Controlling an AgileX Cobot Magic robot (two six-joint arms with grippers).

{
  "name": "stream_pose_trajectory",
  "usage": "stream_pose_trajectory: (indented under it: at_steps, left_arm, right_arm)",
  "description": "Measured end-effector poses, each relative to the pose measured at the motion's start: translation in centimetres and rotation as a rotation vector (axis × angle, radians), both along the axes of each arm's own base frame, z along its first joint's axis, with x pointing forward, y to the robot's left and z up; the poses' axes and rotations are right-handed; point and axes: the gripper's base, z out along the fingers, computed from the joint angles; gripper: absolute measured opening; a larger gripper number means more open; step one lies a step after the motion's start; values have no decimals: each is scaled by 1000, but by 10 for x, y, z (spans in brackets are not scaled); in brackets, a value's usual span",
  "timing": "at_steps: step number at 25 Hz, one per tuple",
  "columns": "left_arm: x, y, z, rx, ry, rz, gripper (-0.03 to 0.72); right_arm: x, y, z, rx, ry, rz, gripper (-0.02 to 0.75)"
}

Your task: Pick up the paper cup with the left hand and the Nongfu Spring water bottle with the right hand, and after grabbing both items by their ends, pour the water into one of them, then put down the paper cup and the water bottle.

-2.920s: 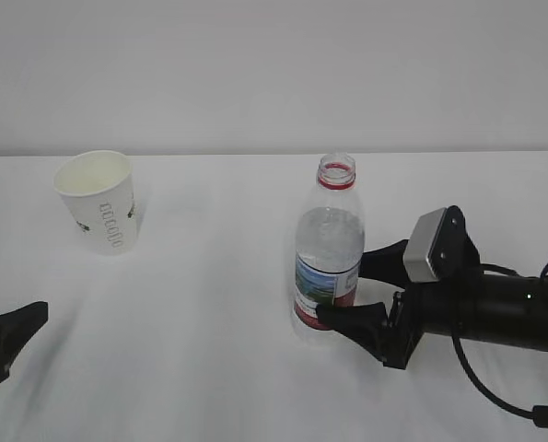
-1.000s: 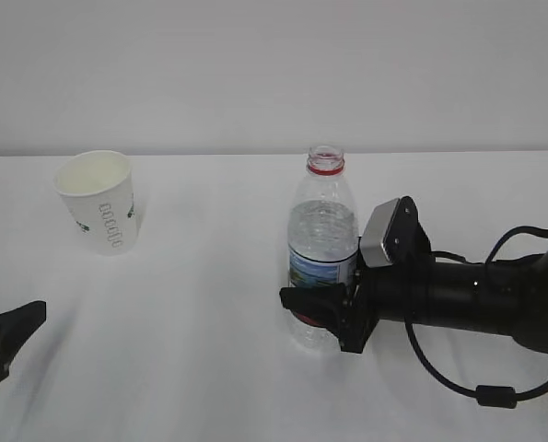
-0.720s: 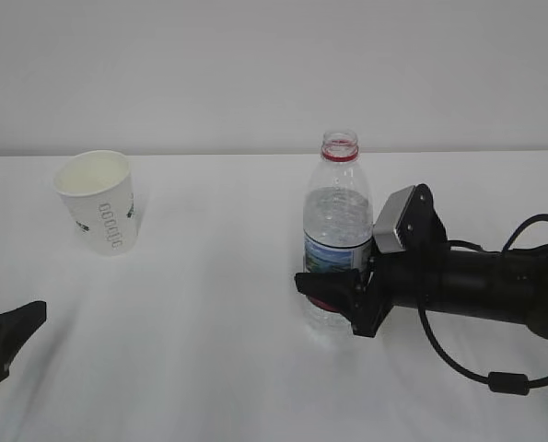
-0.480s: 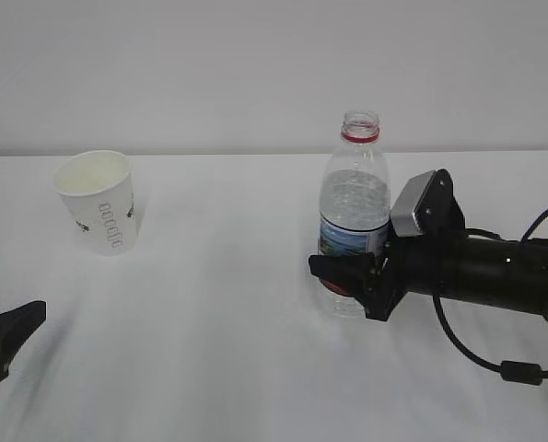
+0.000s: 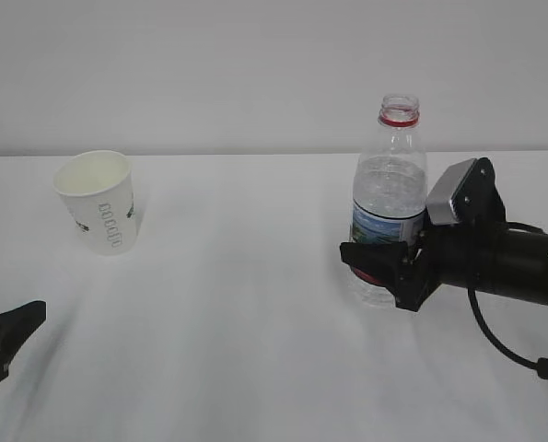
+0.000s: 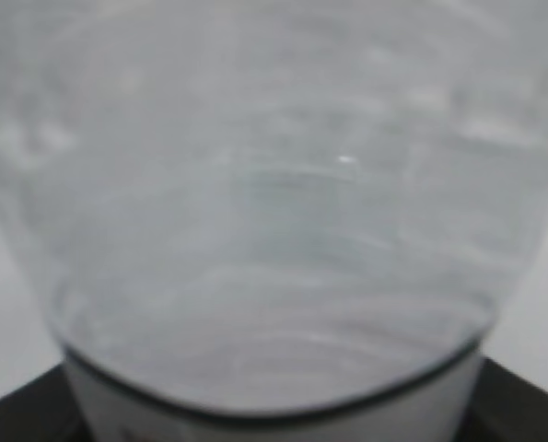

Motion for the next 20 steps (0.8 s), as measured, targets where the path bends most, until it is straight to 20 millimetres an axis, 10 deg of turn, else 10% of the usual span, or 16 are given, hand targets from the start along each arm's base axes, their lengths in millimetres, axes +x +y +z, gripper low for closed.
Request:
stream_pose_trajectory:
  at_steps: [20]
  left_arm:
    - [0,0,0,0,0,0,577]
  right_arm:
    - [-32,-15,18,13,-4,-174,485]
